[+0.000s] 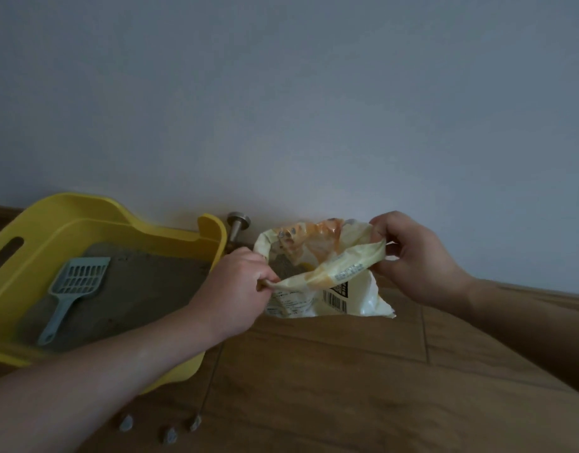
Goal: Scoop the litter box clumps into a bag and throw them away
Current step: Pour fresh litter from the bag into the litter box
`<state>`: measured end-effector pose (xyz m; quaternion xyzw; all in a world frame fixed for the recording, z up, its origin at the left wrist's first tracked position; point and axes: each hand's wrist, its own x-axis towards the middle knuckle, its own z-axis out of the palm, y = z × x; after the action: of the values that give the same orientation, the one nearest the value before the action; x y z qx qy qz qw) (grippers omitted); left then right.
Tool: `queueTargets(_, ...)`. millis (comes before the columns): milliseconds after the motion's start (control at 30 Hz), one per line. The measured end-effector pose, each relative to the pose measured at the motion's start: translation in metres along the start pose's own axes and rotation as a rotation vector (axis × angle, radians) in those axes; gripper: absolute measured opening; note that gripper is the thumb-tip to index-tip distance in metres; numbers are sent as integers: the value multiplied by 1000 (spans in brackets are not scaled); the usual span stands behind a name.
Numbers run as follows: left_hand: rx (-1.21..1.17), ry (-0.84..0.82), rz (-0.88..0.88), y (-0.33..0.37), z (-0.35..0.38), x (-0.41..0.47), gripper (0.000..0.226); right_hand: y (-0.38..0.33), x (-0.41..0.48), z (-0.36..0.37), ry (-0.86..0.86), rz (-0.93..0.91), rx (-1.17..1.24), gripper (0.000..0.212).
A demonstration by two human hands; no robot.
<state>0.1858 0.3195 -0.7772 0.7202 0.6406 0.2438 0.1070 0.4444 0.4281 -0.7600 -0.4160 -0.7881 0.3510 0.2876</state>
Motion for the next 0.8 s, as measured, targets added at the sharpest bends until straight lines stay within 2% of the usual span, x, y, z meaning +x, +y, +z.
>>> queueTargets(333,-16,-146,-116,-15,39,-16,16,52,-23,31,-133,-48,-171,34)
queueTargets(467,-9,-232,-137,-7,39,-16,17,69,-36,33,-170,-15,-246,43)
queueTargets(567,-35,-303,-152,-7,36,-15,23,74,-41,31,-200,-16,-259,45)
queueTargets(733,-26,-407,-212,-18,30,-3,46,72,-41,28,-252,-13,-265,34)
queueTargets(800,-20,-460,-224,-21,30,4,48,72,-40,25,-282,10,-259,34)
